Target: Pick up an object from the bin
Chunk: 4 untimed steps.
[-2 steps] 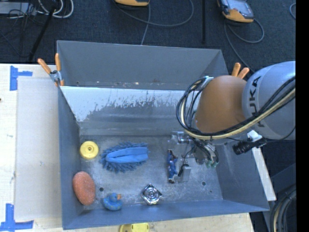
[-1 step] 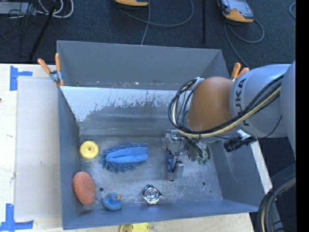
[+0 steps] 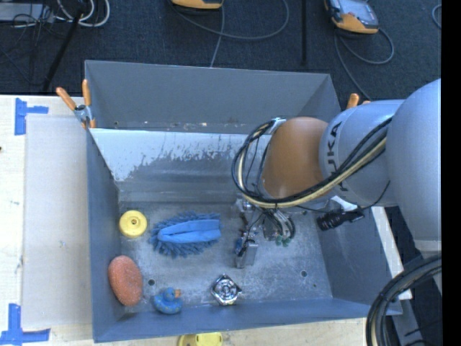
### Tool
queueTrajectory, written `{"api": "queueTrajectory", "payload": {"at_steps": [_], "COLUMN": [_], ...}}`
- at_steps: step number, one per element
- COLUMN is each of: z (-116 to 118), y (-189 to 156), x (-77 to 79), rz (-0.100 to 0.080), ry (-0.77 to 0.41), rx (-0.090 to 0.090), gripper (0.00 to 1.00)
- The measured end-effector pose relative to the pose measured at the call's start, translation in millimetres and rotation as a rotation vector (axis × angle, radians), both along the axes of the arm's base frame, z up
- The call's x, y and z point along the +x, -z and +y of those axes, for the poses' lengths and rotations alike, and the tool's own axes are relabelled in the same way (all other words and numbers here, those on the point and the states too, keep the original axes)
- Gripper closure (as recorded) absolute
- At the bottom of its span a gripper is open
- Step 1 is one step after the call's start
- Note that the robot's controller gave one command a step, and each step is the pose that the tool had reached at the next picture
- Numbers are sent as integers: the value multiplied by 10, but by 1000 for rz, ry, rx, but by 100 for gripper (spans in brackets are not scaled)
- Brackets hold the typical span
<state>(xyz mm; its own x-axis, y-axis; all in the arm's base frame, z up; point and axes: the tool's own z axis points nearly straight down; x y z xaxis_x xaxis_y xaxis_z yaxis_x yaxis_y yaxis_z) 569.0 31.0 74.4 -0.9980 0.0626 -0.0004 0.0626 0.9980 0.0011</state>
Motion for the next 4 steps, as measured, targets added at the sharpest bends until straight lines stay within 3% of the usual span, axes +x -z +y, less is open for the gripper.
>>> {"api": "queueTrajectory", "payload": {"at_steps": [1,2,3,4], "z": [592,817,817,999], "y": [-177,50,50,-1356], "x": [267,281,281,84], "rz": [1,2,2,-1], "ry": [-146,-176,-176,-197], "rx": [-2,0,0,-1], "gripper": [0,100,100,100]}}
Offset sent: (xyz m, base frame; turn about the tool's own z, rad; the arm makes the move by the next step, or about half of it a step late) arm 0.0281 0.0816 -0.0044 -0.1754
